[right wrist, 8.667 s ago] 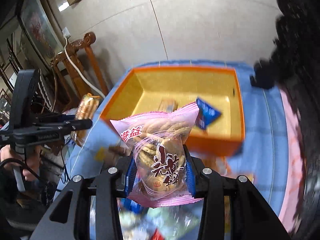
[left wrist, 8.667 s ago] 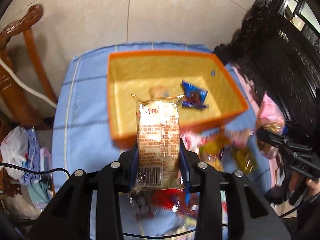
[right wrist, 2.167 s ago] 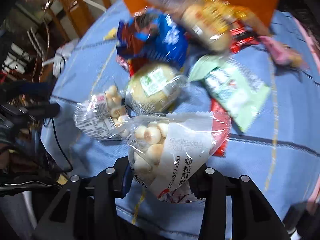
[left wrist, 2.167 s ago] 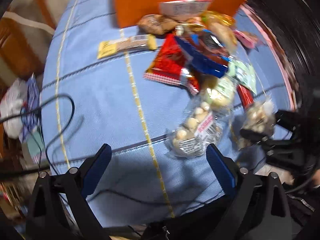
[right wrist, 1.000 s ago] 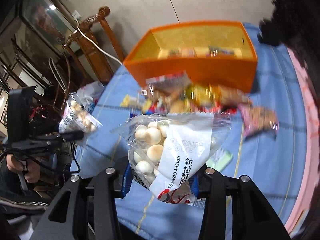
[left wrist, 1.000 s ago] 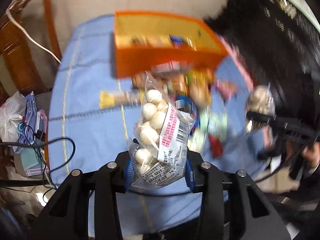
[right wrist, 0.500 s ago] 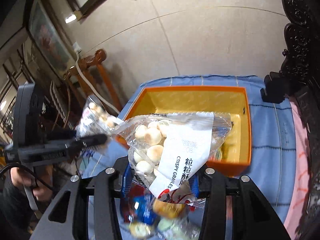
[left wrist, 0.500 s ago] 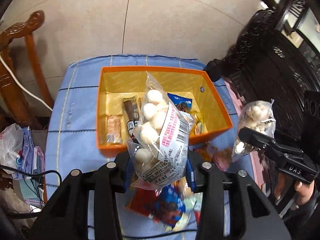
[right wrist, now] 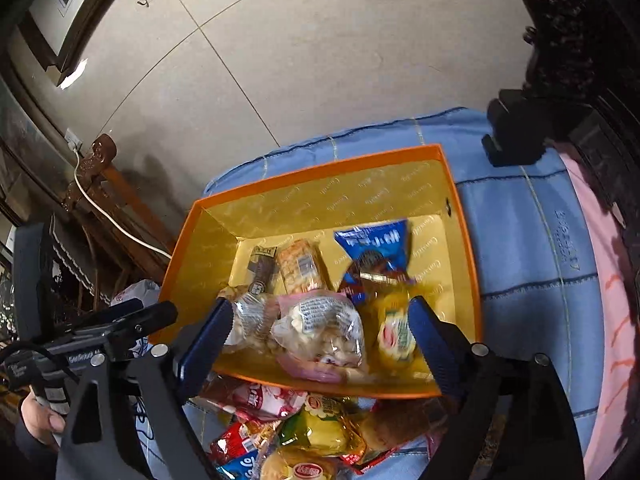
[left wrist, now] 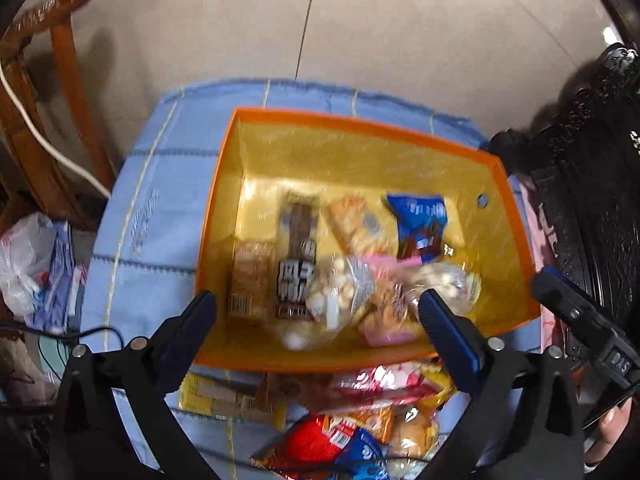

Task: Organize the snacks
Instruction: 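Carry both granule bags over the orange box and open both tools, then move both tools back over the remaining snack pile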

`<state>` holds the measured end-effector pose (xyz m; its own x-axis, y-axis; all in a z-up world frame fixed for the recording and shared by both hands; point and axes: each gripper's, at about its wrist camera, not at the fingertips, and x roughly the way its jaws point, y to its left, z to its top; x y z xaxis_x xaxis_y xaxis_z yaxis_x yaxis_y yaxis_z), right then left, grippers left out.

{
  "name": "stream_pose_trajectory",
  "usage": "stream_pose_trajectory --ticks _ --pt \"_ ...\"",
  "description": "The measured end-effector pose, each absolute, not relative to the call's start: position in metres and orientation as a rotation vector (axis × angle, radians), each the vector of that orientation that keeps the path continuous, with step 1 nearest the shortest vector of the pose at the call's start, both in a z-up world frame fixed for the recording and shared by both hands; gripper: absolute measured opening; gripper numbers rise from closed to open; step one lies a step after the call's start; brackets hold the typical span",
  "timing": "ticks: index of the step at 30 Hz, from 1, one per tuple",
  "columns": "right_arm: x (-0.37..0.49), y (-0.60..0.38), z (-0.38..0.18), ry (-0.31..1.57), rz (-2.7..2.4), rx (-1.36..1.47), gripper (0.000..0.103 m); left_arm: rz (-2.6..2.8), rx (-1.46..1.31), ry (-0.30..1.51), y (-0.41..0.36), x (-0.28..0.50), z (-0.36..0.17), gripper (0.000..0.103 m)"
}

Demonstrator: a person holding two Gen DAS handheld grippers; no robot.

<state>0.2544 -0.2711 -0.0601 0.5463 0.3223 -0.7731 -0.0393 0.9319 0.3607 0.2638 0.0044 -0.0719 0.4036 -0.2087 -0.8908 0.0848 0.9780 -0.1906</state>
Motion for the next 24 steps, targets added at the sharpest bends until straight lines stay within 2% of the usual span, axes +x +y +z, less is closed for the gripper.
stream_pose_trajectory --ticks 6,15,24 --pt "0.208 -0.273 -0.077 1.002 0.245 0.233 0.096 -0.165 -0.083 1.159 0.013 0.235 -0.083 0.099" --pt "0.129 -0.267 -0.102 1.115 0.325 0.180 0.099 -0.189 -0.002 1.242 0.017 0.161 -0.099 0.099" --pt "0.077 -0.232 -0.160 1.212 0.397 -0.113 0.099 -0.126 0.009 1.354 0.025 0.087 -0.128 0.099"
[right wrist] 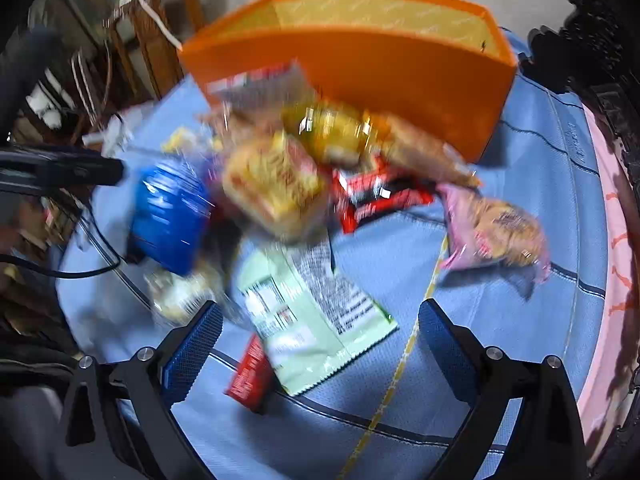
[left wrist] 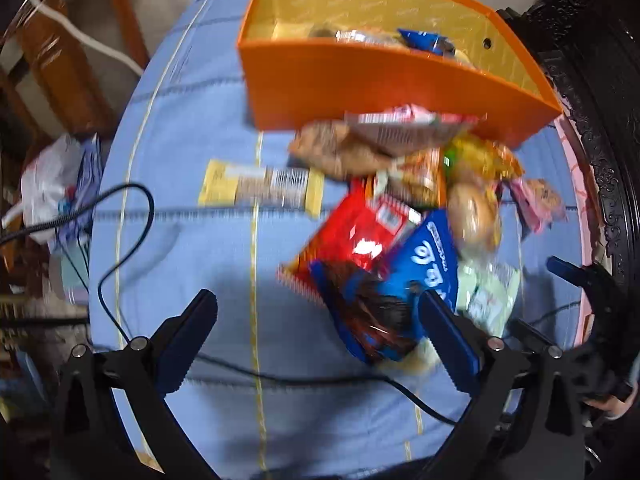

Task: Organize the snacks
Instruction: 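Move both tools back over the remaining snack pile, then grasp the blue chocolate-cookie bag with the left tool while the right tool grasps the pale green packet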

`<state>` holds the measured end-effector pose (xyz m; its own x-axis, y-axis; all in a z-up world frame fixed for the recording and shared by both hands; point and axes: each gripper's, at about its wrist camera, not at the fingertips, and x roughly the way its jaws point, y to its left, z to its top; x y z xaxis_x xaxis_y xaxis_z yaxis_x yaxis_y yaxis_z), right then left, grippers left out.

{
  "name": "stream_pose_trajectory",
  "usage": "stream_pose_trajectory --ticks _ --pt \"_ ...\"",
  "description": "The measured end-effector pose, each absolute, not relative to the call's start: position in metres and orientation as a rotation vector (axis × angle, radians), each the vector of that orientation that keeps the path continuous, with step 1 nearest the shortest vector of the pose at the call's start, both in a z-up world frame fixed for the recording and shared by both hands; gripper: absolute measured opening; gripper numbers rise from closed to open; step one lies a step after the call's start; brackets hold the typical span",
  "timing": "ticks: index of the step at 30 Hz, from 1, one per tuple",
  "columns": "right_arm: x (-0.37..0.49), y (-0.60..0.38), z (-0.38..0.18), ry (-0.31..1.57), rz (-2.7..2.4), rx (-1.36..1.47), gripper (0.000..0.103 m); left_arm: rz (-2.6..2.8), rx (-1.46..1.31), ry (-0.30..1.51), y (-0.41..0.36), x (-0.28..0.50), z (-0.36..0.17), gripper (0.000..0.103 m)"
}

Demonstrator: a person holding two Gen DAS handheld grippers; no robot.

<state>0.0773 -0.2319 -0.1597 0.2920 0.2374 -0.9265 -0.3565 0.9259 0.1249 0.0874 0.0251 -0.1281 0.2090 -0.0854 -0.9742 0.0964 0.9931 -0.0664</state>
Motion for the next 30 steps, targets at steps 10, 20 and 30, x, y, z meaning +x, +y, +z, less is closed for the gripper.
stream_pose_trajectory --ticks 10,20,30 --pt "0.092 -0.197 -0.207 1.276 0.373 -0.303 0.098 -0.112 -0.040 1.366 0.041 0.067 -0.130 0.099" --pt "0.094 -0.221 -0.167 1.293 0.327 -0.081 0.040 -0.218 -0.008 1.375 0.035 0.077 -0.135 0.099" --pt "0.055 -0.239 -0.134 1.280 0.318 0.133 0.040 -0.391 0.008 1.485 -0.012 0.102 -0.167 0.099"
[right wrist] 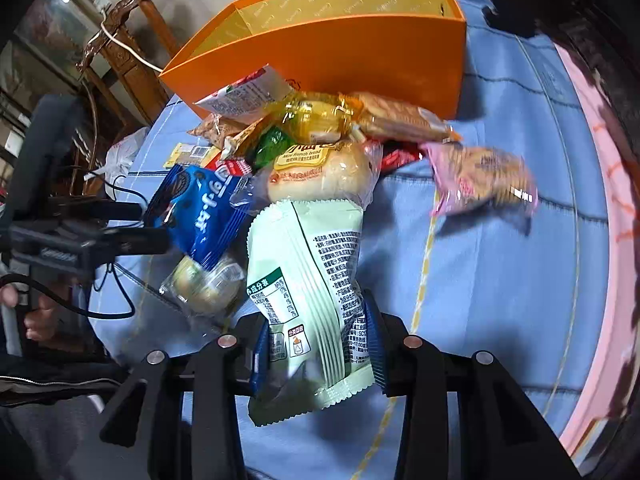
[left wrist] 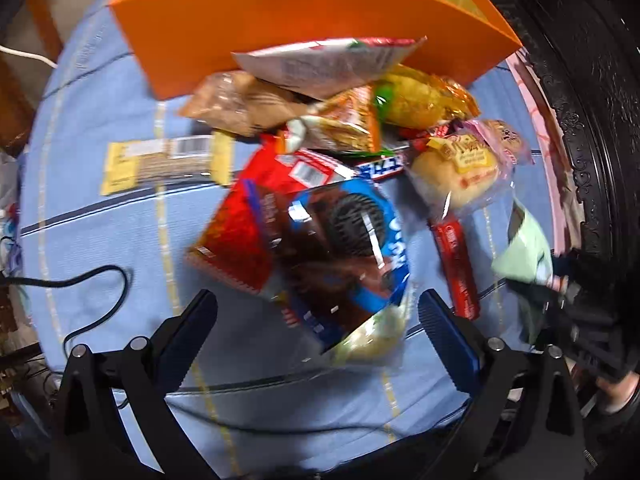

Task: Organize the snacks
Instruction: 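Grasp the blue chocolate-cookie bag with the left tool while the right tool grasps the pale green packet, then carry both packets over the orange box and open both tools to drop them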

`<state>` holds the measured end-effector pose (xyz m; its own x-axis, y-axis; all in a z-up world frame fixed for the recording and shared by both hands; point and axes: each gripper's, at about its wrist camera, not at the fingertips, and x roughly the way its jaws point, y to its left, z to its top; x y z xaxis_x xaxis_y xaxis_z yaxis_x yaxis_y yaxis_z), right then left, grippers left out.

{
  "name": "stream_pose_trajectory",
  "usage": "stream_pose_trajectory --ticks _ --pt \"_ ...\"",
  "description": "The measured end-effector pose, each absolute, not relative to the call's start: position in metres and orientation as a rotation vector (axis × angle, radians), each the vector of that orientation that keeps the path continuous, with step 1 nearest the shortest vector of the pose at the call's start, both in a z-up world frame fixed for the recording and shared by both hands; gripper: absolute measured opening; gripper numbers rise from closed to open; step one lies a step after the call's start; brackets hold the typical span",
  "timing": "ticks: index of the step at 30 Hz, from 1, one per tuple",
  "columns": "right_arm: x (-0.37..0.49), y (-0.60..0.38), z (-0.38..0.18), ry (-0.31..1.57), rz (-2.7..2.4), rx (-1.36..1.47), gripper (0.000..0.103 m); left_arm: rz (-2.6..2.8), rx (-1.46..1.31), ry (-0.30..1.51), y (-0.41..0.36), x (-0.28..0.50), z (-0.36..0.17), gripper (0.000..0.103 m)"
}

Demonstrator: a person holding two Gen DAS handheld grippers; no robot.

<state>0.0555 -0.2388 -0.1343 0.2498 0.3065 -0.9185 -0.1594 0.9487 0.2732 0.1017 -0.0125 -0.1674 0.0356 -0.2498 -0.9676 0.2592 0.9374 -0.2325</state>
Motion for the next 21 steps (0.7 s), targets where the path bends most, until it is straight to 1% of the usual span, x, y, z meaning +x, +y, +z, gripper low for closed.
stream_pose_trajectory --ticks 5,6,7,9,11,14,21 --pt "0.043 -0.234 -0.135 1.297 0.308 0.162 0.041 -0.407 -0.020 1.492 -0.023 0.111 -0.175 0.099" --pt "0.041 -0.235 -0.134 1.298 0.305 0.167 0.042 -0.407 -0.015 1.496 -0.025 0.111 -0.177 0.091" --pt "0.037 -0.240 -0.133 1.298 0.302 0.171 0.042 -0.416 -0.002 1.504 -0.028 0.112 -0.181 0.074" --pt "0.038 -0.241 -0.132 1.295 0.299 0.181 0.042 -0.424 0.035 1.504 -0.033 0.112 -0.183 0.054" --pt "0.041 -0.241 -0.131 1.287 0.304 0.187 0.042 -0.445 0.066 1.482 -0.036 0.110 -0.178 0.051" --pt "0.046 -0.240 -0.121 1.259 0.324 0.187 0.042 -0.443 0.067 1.450 -0.033 0.107 -0.166 0.051" --pt "0.071 -0.225 -0.088 1.177 0.384 0.156 0.043 -0.409 0.029 1.303 -0.005 0.104 -0.113 0.051"
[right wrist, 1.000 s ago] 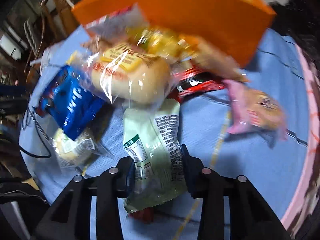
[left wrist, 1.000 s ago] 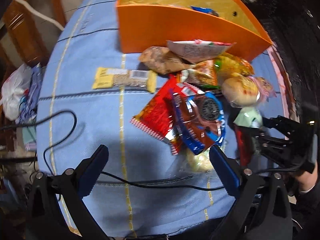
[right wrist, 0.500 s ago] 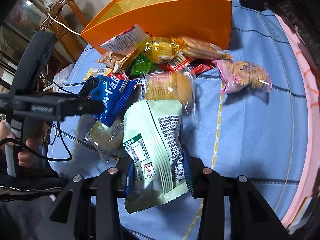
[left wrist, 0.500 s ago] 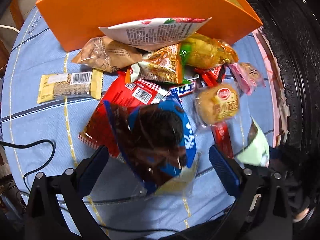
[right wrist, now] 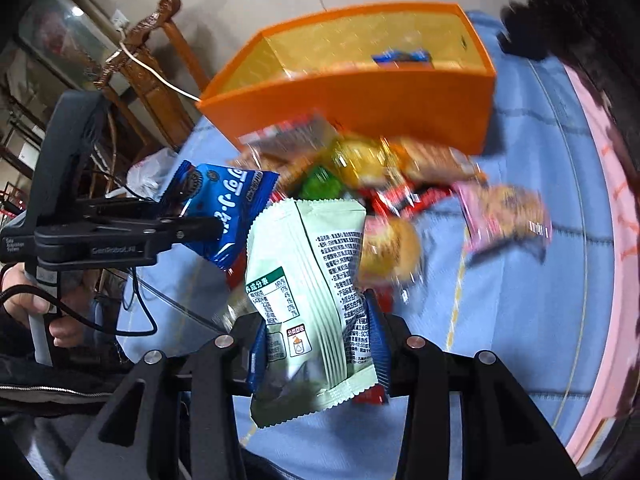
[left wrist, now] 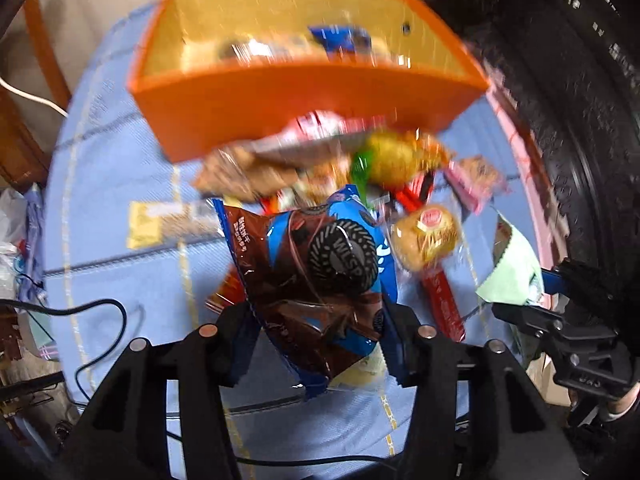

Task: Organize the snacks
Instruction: 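Carry both packets over the orange box and open both tools to drop them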

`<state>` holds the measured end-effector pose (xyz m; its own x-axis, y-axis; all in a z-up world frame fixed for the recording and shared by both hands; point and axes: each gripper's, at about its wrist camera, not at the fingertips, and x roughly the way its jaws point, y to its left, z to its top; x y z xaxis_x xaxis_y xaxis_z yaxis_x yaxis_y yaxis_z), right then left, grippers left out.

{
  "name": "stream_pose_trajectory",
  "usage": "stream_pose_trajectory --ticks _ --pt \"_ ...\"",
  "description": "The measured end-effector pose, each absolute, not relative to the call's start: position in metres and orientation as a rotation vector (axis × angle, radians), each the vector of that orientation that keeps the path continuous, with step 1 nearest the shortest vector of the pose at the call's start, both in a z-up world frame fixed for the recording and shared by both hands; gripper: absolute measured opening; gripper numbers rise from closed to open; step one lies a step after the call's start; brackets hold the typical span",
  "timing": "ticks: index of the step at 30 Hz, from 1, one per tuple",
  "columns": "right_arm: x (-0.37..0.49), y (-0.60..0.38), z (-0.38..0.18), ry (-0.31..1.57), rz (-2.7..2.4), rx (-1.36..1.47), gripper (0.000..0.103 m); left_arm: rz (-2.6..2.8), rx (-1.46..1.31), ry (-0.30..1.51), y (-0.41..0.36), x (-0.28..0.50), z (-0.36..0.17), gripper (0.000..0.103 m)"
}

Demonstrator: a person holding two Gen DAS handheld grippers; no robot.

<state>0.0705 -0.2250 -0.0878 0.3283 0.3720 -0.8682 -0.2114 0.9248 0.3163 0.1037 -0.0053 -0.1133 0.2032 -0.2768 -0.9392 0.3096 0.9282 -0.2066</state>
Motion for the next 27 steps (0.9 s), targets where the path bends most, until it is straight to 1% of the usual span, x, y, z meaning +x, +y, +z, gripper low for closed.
stream_pose_trajectory --ticks 4,11,15,20,22,23,24,25,27 --pt "0.089 -0.224 -0.067 1.120 0.402 0.137 0.043 -0.369 -0.003 1.207 0.011 0.112 -0.078 0.051" --pt "0.138 -0.237 -0.024 0.968 0.392 0.152 0.044 -0.285 -0.036 1.037 0.045 0.146 -0.015 0.051" --pt "0.171 -0.245 -0.005 0.895 0.373 0.149 0.045 -0.266 -0.030 0.992 0.041 0.172 0.000 0.052" --pt "0.218 -0.242 0.005 0.853 0.360 0.137 0.048 -0.286 -0.059 1.004 0.024 0.212 -0.003 0.052" --pt "0.230 -0.239 0.004 0.849 0.342 0.144 0.055 -0.284 -0.074 1.014 0.015 0.229 -0.010 0.056" --pt "0.239 -0.237 -0.001 0.855 0.318 0.143 0.071 -0.278 -0.083 1.017 0.011 0.235 -0.012 0.068" --pt "0.245 -0.235 -0.004 0.861 0.294 0.137 0.083 -0.252 -0.083 1.031 0.007 0.244 -0.016 0.095" --pt "0.248 -0.235 -0.006 0.861 0.279 0.139 0.085 -0.218 -0.076 1.043 0.003 0.251 -0.019 0.099" --pt "0.250 -0.235 -0.013 0.876 0.296 0.171 0.088 -0.215 -0.079 1.058 0.001 0.256 -0.026 0.099"
